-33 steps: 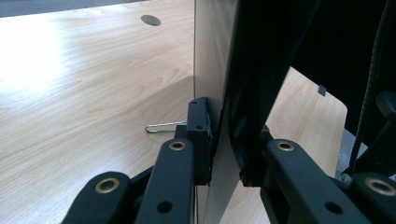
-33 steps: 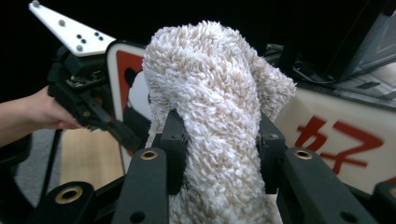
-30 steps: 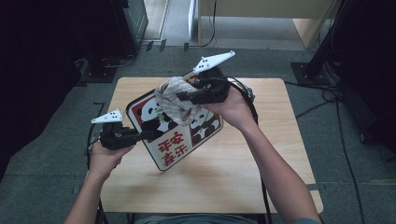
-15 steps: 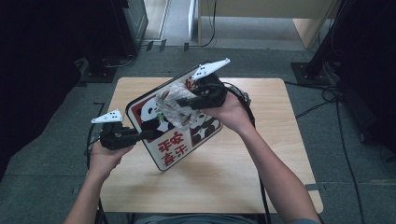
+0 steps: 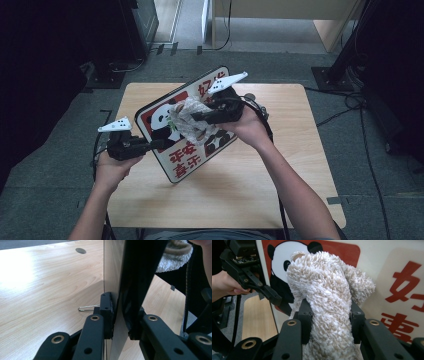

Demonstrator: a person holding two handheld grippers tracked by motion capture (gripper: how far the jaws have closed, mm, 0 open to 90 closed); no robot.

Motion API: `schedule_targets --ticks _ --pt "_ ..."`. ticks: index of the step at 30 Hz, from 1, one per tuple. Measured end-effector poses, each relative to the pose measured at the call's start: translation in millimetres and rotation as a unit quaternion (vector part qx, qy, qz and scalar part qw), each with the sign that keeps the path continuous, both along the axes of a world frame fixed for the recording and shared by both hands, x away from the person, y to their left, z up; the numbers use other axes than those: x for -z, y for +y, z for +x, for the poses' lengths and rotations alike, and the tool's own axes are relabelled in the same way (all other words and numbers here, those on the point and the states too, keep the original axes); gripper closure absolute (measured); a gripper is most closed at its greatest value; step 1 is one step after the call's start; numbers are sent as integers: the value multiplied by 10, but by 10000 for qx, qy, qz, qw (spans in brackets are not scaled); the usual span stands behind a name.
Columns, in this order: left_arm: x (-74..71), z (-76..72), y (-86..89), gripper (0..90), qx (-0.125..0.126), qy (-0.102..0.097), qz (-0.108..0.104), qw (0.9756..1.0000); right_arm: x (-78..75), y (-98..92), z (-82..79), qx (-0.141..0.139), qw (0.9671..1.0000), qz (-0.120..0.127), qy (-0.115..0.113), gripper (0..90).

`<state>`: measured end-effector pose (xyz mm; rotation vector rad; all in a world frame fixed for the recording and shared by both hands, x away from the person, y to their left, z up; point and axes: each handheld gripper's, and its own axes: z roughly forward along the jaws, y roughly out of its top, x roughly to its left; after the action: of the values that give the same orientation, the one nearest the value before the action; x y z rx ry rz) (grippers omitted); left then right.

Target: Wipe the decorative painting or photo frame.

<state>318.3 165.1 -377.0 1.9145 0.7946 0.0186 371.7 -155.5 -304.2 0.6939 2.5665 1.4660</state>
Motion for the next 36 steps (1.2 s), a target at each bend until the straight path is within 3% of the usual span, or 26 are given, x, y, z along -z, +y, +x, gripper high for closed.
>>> schedule_targets --ticks 11,36 --pt "-1 4 2 792 1 12 10 10000 139 2 -17 -47 10000 17 23 649" --pt "-7 -10 -5 793 -5 -3 50 10000 444 -16 -104 -28 9993 -275 235 647"
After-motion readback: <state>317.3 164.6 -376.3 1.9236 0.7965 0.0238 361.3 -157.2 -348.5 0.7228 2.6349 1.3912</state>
